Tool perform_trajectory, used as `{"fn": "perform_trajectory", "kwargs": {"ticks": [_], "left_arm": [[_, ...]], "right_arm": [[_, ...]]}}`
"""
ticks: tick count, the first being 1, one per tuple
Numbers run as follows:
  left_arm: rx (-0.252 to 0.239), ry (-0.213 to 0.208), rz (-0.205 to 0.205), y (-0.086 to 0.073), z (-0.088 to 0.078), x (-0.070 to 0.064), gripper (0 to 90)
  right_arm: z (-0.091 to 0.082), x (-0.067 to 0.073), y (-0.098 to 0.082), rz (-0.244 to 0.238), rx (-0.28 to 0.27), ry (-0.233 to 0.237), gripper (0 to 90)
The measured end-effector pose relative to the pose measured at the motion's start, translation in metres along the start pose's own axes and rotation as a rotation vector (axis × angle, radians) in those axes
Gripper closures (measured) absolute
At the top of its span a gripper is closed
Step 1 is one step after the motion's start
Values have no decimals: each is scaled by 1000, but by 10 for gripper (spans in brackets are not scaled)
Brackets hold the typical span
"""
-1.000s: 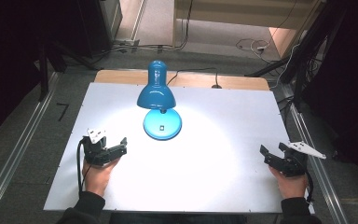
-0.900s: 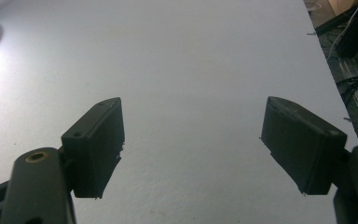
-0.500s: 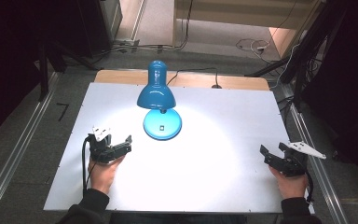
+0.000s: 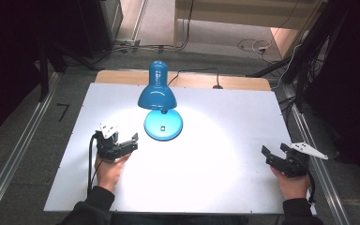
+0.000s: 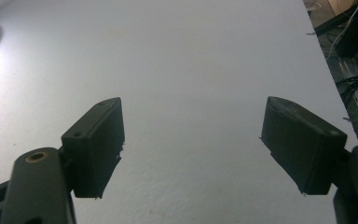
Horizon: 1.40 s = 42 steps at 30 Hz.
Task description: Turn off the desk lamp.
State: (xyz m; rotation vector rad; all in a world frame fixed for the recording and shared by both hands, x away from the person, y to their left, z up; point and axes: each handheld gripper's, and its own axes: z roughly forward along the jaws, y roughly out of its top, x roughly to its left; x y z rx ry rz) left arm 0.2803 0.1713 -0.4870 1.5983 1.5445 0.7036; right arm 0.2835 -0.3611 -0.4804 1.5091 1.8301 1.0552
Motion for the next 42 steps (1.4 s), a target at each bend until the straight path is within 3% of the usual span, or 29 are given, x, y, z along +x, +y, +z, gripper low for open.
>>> {"fn": "perform_trajectory", "kwargs": {"ticks": [42], "left_arm": [[-2,-40,5,7,19,-19,218]], "right_arm": [[1,-1,0,1,2,3,199]]}}
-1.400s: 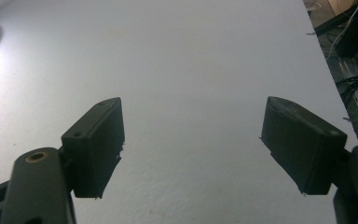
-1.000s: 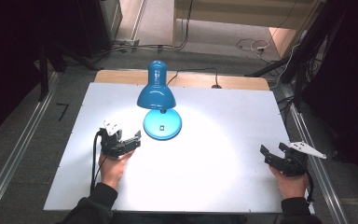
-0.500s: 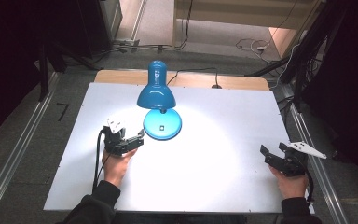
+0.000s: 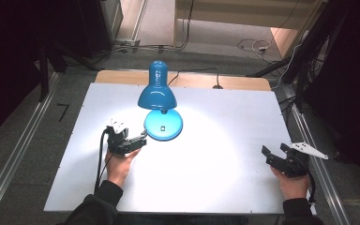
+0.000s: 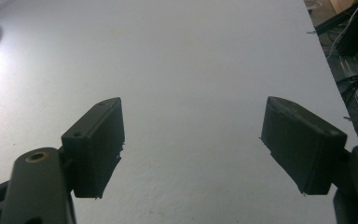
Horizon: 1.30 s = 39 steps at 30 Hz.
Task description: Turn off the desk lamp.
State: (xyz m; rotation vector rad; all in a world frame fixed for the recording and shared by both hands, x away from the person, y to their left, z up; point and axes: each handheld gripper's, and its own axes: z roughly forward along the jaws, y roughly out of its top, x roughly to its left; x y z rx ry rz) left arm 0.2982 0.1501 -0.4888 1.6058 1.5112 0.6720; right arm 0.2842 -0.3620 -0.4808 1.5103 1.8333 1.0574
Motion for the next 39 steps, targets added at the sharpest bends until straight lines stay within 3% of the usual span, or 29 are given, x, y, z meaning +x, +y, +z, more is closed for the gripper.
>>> {"fn": "perform_trajectory", "kwargs": {"ticks": [39], "left_arm": [[6,-21,45,4,15,-19,220]], "right_arm": [[0,0,0,-2,4,-2,199]]}}
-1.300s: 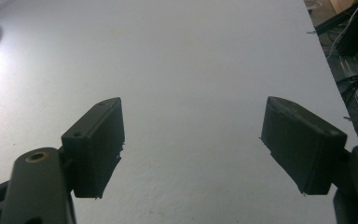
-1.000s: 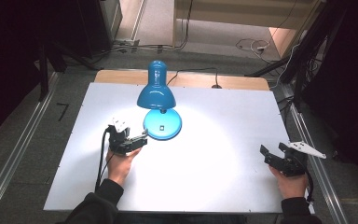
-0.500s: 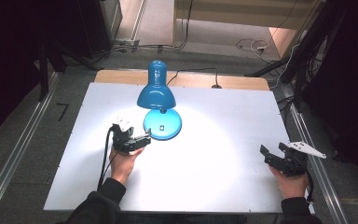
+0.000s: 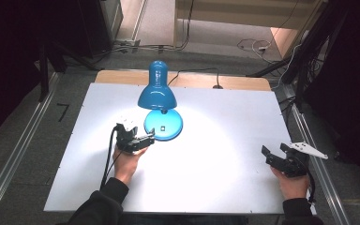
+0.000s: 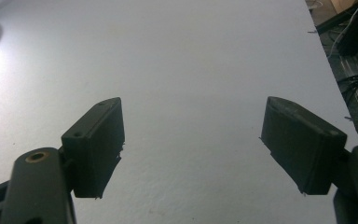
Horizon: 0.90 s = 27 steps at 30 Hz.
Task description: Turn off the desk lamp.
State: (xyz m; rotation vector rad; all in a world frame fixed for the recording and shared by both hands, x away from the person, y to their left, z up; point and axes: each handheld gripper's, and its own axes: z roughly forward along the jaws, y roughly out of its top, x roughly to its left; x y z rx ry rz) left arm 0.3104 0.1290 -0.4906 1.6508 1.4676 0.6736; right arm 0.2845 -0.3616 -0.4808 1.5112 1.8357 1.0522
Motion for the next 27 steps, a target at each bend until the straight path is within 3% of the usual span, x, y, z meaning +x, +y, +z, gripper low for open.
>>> {"fn": "perform_trajectory", "kwargs": {"ticks": [27], "left_arm": [[-2,-7,5,4,9,-7,241]], "right_arm": [[0,0,0,2,3,2,199]]}}
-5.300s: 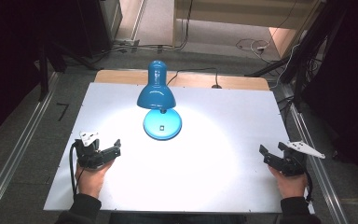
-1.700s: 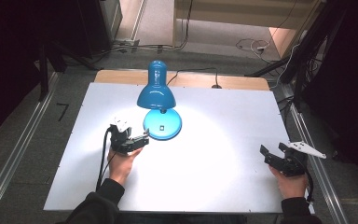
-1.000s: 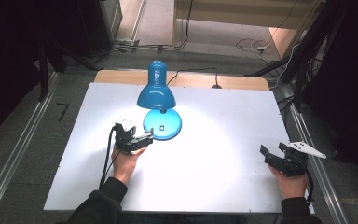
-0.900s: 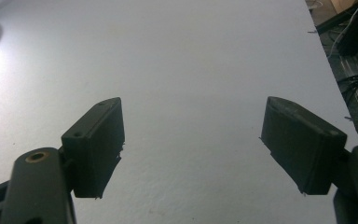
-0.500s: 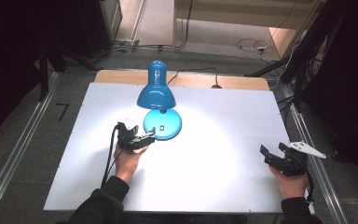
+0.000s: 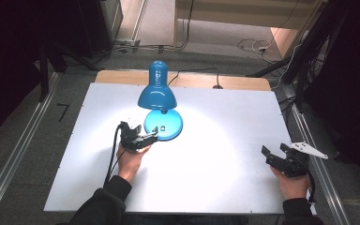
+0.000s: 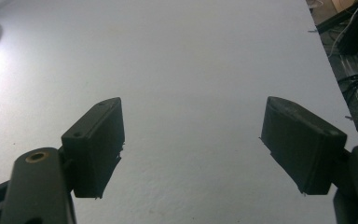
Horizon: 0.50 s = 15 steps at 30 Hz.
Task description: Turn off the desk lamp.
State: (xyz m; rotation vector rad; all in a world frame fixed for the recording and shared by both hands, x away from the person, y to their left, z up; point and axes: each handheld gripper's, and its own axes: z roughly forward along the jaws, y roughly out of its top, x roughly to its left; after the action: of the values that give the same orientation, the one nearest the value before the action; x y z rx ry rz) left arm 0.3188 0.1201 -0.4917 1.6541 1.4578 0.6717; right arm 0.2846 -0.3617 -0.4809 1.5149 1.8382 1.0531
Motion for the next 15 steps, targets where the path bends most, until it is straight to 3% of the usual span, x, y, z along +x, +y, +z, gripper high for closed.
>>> {"fn": "perform_trajectory", "kwargs": {"ticks": [15], "left_arm": [[6,3,4,2,7,-1,261]], "right_arm": [[0,0,0,-1,1,2,199]]}}
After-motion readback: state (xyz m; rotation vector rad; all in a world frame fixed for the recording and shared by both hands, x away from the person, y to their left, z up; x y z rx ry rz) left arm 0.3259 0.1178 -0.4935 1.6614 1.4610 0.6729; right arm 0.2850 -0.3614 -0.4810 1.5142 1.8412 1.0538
